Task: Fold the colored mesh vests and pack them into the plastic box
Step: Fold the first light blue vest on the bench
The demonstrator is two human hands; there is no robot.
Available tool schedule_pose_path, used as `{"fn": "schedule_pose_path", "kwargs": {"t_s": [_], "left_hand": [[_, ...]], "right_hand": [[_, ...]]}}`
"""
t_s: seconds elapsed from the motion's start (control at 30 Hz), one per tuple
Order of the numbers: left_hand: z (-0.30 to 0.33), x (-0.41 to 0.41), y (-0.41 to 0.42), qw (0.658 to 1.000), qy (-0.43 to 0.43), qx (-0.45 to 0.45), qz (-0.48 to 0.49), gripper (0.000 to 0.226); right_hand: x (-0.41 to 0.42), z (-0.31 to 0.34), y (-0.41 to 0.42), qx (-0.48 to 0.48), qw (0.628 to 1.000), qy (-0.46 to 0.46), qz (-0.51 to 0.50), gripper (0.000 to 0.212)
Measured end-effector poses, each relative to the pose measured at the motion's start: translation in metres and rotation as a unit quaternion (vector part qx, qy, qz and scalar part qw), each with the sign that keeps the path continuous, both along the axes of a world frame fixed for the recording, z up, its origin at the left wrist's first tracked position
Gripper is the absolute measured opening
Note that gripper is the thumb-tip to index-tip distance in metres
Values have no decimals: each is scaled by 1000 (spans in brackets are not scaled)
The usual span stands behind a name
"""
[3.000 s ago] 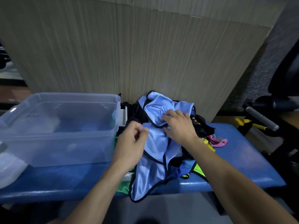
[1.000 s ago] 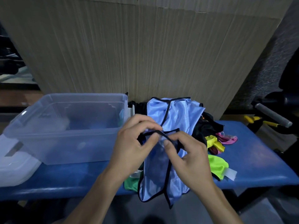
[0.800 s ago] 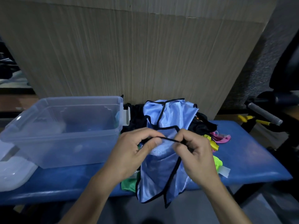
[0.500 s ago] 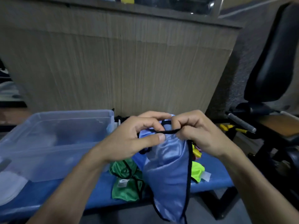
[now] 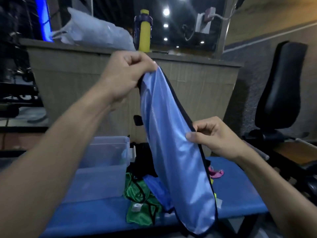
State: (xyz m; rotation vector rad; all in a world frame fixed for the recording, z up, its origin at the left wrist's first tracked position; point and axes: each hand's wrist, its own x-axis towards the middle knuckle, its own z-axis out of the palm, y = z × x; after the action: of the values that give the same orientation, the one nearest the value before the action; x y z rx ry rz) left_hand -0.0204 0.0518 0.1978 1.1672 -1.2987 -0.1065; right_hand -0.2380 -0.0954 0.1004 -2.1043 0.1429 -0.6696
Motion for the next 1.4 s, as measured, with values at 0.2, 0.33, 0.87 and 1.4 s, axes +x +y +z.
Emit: {"fn": "schedule_pose_path", "kwargs": {"t_s": [0.2, 0.33, 0.87, 1.4], "left_hand": [[42, 21, 37, 990, 127, -67, 4, 45], [48, 9, 63, 985, 138, -35, -102, 22], [-54, 108, 44, 937, -208, 113, 256, 21], [-107, 121, 28, 957, -136, 110, 231, 11]], "right_hand": [[-13, -12, -17, 41, 999, -11, -35, 61], [-16, 13, -29, 10, 993, -87, -78, 40], [-26, 21, -94, -110, 986, 22, -122, 46], [-2, 3, -124, -220, 959, 29, -178, 25]]}}
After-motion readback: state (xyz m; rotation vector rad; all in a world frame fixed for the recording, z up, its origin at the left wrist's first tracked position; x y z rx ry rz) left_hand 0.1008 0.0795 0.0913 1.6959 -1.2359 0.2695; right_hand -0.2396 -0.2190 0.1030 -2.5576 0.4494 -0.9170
